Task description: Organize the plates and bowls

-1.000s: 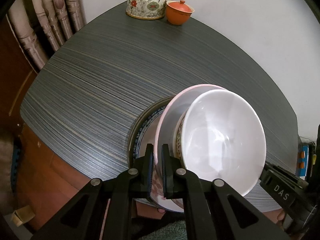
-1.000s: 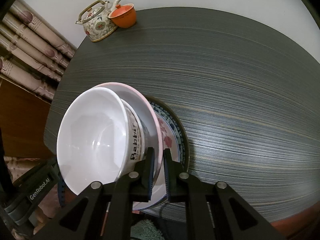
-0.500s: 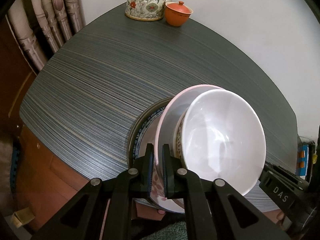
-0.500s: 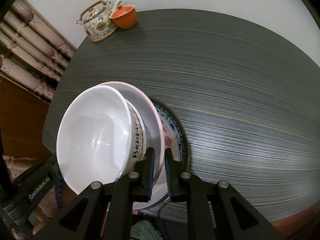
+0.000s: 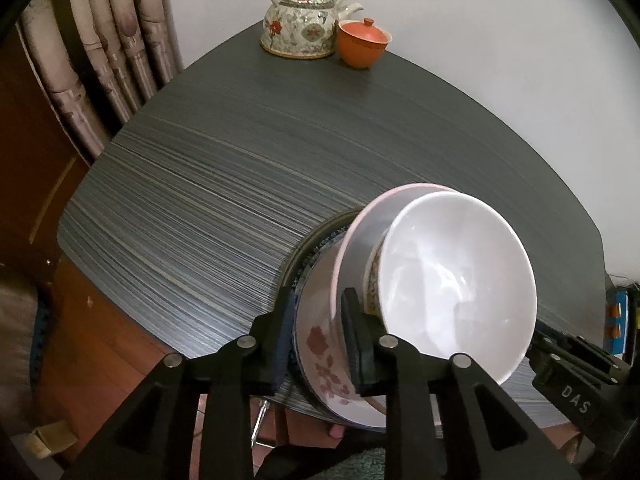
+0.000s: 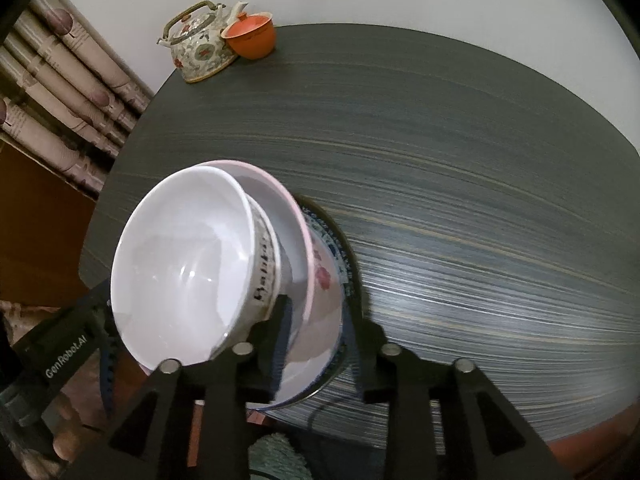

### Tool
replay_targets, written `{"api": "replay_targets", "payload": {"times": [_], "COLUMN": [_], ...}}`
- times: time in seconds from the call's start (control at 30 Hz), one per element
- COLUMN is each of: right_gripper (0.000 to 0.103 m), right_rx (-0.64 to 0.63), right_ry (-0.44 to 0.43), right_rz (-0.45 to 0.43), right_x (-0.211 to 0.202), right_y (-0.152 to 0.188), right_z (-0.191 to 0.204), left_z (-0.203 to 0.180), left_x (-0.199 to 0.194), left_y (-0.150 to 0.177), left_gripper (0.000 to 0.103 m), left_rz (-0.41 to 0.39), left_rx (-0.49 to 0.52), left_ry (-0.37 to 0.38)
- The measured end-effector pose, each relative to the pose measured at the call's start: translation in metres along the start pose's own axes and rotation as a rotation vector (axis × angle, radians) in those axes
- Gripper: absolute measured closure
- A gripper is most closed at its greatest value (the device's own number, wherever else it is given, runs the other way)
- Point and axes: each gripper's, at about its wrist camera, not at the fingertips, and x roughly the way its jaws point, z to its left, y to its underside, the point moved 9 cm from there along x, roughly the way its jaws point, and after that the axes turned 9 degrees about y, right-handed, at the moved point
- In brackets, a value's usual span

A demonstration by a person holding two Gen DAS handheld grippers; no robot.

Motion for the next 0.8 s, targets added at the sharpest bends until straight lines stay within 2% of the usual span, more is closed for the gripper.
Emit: {"api": "replay_targets", "payload": {"times": [0.03, 0.1, 0.2, 0.3, 0.47, 0.53, 0.8], "right_gripper": [0.065, 0.054, 0.045, 0.043, 0.040, 0.040, 0.038], "right_rx": [0.004, 0.009, 0.010, -0.011, -0.036, -0.061, -0.150], "right_ry": [-0.005, -0.013, -0.025, -0.028, -0.061, -0.059, -0.072], "right_rz": [-0.003, -0.011, -0.027, -0.039, -0.049, -0.058, -0.091], "right_x": [-0.001, -0.004, -0.009, -0.015, -0.025, -0.028, -0.035], "right_y": [-0.001, 0.000, 0.002, 0.006, 0.019, 0.024, 0.051], "right_z": [-0.002, -0.004, -0.007, -0.007, -0.005, -0.003, 0.010], "left_z": [0.000, 0.000, -0.001, -0.003, -0.004, -0.005, -0.010], "left_x": [-0.002, -0.006, -0.011, -0.016, -0.030, -0.036, -0.054], "left_y": [0.000, -0.001, 0.000, 0.000, 0.003, 0.007, 0.034], "left_gripper": [0.080, 0.077, 0.072, 0.071, 0.060, 0.055, 0.047], "left_rz": [-0.004, -0.013, -0.026, -0.036, -0.070, -0.084, -0.134], "left_rx": [0.002, 0.005, 0.015, 0.020, 0.026, 0.029, 0.058], "left_ry": [0.000, -0.001, -0.009, -0.011, -0.022, -0.024, -0.066]}}
